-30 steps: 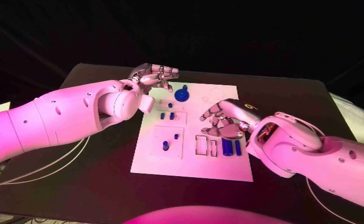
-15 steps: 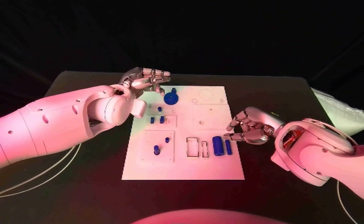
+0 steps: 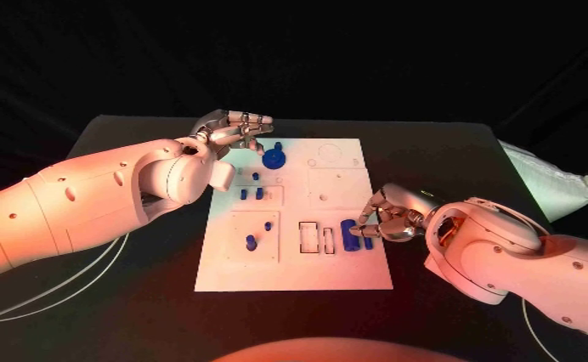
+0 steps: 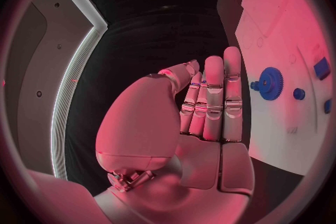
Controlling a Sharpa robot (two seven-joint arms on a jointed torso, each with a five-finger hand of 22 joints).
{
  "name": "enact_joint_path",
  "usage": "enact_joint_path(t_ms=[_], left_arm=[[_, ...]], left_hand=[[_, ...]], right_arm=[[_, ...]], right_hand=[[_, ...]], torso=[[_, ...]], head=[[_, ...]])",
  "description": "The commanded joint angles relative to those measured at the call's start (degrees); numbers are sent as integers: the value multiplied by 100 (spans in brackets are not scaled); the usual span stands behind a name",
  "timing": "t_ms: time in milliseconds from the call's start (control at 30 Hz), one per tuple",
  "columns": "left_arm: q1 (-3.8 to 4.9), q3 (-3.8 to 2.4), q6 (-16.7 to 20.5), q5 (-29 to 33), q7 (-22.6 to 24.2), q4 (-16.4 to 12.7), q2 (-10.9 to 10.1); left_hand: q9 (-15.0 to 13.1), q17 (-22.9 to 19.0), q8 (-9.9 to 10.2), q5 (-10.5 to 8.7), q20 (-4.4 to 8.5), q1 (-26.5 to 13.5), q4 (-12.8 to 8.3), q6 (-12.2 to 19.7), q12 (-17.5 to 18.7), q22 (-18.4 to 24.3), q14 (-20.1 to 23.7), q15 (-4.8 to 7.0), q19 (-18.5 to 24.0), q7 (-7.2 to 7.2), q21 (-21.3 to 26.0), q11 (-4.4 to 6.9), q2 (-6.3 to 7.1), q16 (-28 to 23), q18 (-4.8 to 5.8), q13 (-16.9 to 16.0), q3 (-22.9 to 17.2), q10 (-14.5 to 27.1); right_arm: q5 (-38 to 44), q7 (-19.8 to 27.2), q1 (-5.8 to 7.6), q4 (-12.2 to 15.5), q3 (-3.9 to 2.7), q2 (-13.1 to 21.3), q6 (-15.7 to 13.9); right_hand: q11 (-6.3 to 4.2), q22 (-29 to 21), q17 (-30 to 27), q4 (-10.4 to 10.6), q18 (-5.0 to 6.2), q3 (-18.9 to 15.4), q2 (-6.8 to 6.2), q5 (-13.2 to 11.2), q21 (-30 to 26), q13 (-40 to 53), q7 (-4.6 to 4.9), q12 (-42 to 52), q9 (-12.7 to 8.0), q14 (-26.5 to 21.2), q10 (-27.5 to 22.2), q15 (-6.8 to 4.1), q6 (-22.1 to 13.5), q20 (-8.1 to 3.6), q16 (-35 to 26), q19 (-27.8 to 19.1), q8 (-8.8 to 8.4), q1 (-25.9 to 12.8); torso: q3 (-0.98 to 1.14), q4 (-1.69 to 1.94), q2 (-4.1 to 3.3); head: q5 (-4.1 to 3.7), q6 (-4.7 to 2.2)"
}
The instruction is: Assemble the parts on the task board
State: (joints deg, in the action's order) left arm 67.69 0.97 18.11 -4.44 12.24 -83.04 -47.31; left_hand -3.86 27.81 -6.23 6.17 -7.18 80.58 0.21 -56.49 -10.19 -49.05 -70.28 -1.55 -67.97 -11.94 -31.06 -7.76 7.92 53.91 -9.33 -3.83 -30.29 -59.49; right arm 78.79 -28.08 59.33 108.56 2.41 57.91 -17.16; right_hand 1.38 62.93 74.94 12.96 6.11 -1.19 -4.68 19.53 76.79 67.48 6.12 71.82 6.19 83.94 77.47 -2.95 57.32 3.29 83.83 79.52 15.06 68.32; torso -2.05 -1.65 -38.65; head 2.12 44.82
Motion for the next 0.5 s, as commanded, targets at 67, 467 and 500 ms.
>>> enact_joint_path(t_ms=[67,467,500], left_arm=[[-5,-3,-69,-20,43,-5,7],[-10,-3,-74,-20,42,-8,-4],[-10,-3,-74,-20,42,-8,-4]], left_hand=[[-6,-8,-24,14,2,-64,-12,49,-19,-7,24,-32,29,-8,25,10,-3,5,-106,1,11,36],[-6,-8,-24,14,2,-64,-12,49,-19,-7,24,-32,29,-8,25,10,-3,5,-106,1,11,36],[-6,-8,-24,14,2,-64,-12,49,-19,-7,24,-32,29,-8,25,10,-3,5,-106,1,11,36]], right_arm=[[257,-356,-39,-79,2,-104,204],[299,-481,-136,-221,2,-361,371],[306,-482,-147,-239,2,-385,380]], right_hand=[[1,6,509,3,-96,-43,43,45,38,15,-1,21,9,419,26,13,-27,0,21,49,31,40],[-3,7,505,56,-95,-94,67,68,39,47,-8,36,19,417,37,12,-12,3,18,49,72,53],[-3,8,506,59,-96,-97,69,67,40,47,-9,35,20,417,37,11,-11,3,18,49,74,54]], torso=[[1,7,-1],[1,6,-3],[1,3,-3]], head=[[5,31],[8,45],[8,46]])
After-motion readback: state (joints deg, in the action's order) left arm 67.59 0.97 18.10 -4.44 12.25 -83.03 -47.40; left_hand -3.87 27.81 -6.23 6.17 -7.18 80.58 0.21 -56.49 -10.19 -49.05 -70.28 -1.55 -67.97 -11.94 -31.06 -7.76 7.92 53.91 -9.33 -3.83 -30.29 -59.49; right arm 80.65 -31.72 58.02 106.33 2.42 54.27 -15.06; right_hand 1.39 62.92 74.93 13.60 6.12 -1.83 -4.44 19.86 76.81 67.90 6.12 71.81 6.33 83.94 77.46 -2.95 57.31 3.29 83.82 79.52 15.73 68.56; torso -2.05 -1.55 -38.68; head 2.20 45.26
